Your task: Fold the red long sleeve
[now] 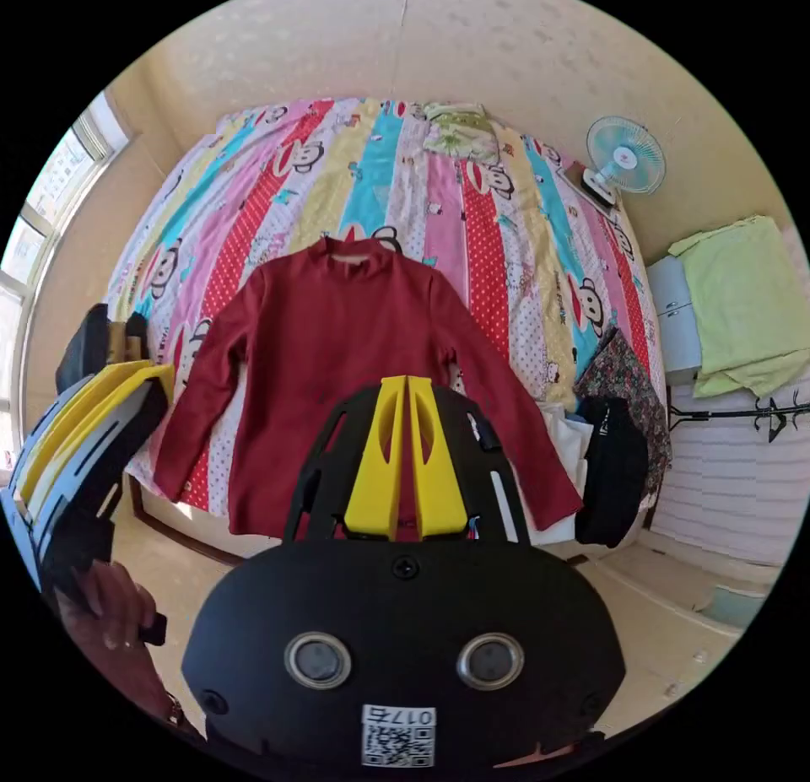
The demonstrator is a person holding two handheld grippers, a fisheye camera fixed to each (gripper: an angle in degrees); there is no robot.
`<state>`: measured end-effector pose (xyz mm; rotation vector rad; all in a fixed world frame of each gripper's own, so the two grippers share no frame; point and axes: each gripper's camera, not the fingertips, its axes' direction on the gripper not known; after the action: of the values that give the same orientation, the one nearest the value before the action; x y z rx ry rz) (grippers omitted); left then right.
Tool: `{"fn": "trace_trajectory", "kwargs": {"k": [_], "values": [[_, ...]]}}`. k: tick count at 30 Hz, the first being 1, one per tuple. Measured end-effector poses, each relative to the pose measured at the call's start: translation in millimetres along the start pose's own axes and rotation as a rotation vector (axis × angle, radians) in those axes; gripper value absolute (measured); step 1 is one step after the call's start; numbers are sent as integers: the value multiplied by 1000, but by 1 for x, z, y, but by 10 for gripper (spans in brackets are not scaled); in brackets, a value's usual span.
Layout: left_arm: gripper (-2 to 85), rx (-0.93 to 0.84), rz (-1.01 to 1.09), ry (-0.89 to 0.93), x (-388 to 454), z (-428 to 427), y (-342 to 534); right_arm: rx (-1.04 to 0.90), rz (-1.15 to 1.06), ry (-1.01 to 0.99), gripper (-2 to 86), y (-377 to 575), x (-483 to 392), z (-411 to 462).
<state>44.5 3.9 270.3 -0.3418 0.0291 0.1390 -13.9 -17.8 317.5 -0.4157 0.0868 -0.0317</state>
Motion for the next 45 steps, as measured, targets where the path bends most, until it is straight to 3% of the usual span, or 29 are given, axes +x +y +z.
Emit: {"fn": "trace_trajectory", "kwargs": {"k": [5,10,15,22,30,45], "values": [[60,-159,5,11,10,179,-9,-190,49,-50,3,-12,-13,177],[60,-235,12,46,18,266,-6,-179,37,-84,3,-7,-23,235],[61,-248,26,-20,33,279,-15,-174,-60,-2,3,-11,-41,243],[60,-347,35,-54,43,293,-38,-241,-21,-16,3,-27,-41,256],[60,-327,71,-81,49,299,-34,-196,1,28,4,-18,-51,264],[59,-221,3,-4,21,306,5,-169,33,-155,4,6,-20,280]]}}
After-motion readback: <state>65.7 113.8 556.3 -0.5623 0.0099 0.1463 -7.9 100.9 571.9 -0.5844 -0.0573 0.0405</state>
